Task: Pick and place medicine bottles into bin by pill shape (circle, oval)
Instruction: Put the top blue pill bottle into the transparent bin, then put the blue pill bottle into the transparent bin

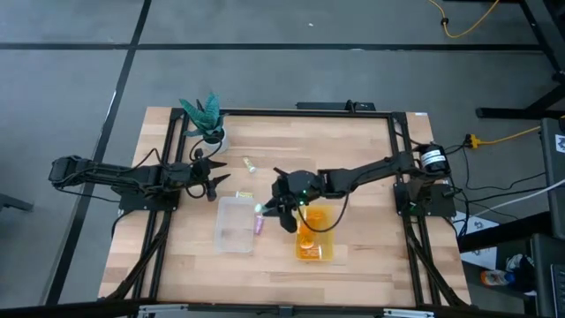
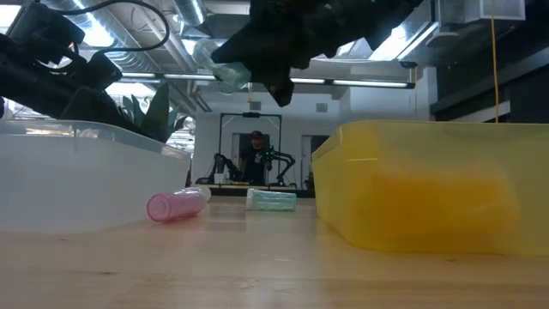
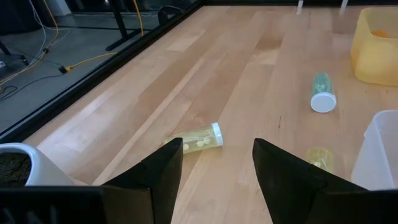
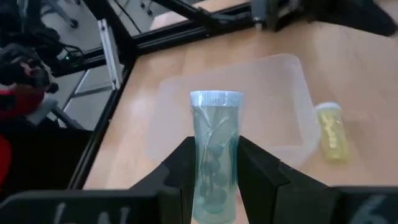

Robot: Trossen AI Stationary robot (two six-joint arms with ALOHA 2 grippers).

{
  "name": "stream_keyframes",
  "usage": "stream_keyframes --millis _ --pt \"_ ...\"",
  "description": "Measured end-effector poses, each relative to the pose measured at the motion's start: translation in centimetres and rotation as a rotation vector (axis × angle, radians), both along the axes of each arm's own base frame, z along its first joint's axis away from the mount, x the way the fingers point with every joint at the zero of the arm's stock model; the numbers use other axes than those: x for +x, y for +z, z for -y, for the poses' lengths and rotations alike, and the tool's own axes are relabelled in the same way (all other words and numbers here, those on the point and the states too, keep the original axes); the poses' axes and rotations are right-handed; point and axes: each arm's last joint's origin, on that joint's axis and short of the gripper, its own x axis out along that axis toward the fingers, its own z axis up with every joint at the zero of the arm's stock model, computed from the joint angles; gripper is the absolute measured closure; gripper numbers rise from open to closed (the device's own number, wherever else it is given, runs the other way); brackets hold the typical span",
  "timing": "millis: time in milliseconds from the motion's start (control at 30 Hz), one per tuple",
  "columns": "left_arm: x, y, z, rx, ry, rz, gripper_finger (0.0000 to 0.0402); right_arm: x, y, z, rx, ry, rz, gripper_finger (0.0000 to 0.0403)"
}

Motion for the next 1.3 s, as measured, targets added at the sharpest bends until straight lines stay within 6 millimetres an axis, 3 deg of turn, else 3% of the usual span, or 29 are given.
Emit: stream_keyframes --millis 300,533,733,1300 --pt "0.0 0.0 0.0 0.001 0.000 -0.001 0.0211 2.0 -1.8 0.0 0.034 0.042 0.119 0.0305" --pt "0.0 0.0 0.0 0.002 -0.001 -0.001 0.0211 6.1 -2.2 -0.4 -0.047 0.077 0.160 0.0305" --pt "0.0 0.0 0.0 0.001 0.000 0.000 0.0211 8.5 -3.0 -0.4 -0.101 0.098 0.049 0.0302" --pt "0.0 0.0 0.0 0.001 0.000 -0.001 0.0211 9.0 -2.2 0.2 -0.109 0.089 0.070 0.0171"
